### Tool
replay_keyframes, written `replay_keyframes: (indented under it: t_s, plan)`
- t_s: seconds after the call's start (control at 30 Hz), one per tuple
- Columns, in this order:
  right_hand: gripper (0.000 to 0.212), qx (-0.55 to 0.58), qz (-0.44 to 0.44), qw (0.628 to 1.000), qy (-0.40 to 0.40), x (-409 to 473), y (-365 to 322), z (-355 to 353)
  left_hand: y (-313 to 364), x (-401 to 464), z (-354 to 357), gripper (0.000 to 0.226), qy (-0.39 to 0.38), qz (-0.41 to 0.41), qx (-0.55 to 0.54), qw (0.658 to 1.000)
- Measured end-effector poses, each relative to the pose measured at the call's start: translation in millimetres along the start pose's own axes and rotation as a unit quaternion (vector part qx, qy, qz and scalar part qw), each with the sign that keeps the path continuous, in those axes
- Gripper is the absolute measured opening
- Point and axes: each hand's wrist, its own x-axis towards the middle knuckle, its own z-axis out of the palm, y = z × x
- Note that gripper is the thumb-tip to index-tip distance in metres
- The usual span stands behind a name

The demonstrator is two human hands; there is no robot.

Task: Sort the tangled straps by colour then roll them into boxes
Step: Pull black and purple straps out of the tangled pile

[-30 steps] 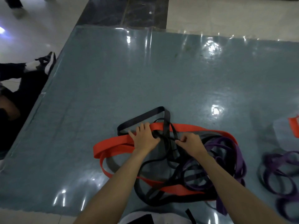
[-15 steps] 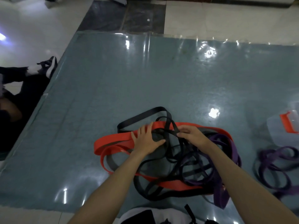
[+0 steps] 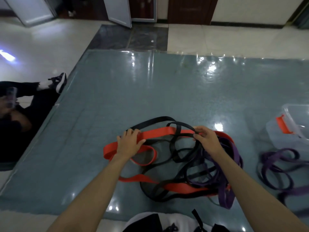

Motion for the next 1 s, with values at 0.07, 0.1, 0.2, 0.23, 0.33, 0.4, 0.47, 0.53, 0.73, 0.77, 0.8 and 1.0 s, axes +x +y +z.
replay_keyframes:
  t_s: [0.07, 0.1, 0.2, 0.23, 0.33, 0.4, 0.47, 0.53, 0.73, 0.77, 0.8, 1.0]
  plan:
    - [0.023, -0.006, -0.003, 1.000, 0.004, -5, -1, 6, -6, -4, -4, 0.049, 0.003, 0.036, 0.014, 0.999]
    - [0.023, -0.009, -0.003, 1.000, 0.005, -7, -2, 9, -7, -6, -6, 0.049, 0.002, 0.045, 0.018, 0.999]
    - [0.021, -0.025, 0.010, 1.000, 0.016, -12, -2, 12, -13, -12, -10, 0.057, 0.043, 0.052, 0.016, 0.998]
    - [0.021, -0.025, 0.014, 0.999, 0.023, -14, -3, 12, -16, -13, -10, 0.061, 0.074, 0.055, 0.018, 0.996]
    - [0.022, -0.029, 0.020, 0.999, 0.034, -19, -7, 8, -18, -14, -13, 0.064, 0.155, 0.054, 0.018, 0.986]
    - [0.020, -0.031, 0.015, 0.999, 0.027, -22, -7, 8, -14, -10, -21, 0.058, 0.171, 0.038, -0.003, 0.985]
    - [0.020, -0.030, 0.018, 0.999, 0.025, -24, -8, 11, -7, -4, -30, 0.054, 0.169, 0.024, -0.024, 0.985]
    - [0.020, -0.003, 0.033, 0.999, 0.032, -25, -6, 14, 0, 3, -36, 0.053, 0.173, 0.019, -0.037, 0.984]
    - [0.018, 0.071, 0.075, 0.994, 0.041, -13, -16, 15, 17, 23, -39, 0.054, 0.170, 0.021, -0.081, 0.982]
    - [0.018, 0.077, 0.077, 0.993, 0.045, -8, -20, 13, 19, 27, -38, 0.054, 0.165, 0.019, -0.080, 0.983]
    - [0.019, 0.081, 0.076, 0.992, 0.052, -3, -24, 11, 21, 30, -36, 0.055, 0.161, 0.017, -0.080, 0.984]
    - [0.022, 0.065, 0.065, 0.994, 0.059, 27, -32, 1, 36, 41, -18, 0.049, 0.050, -0.044, -0.079, 0.995]
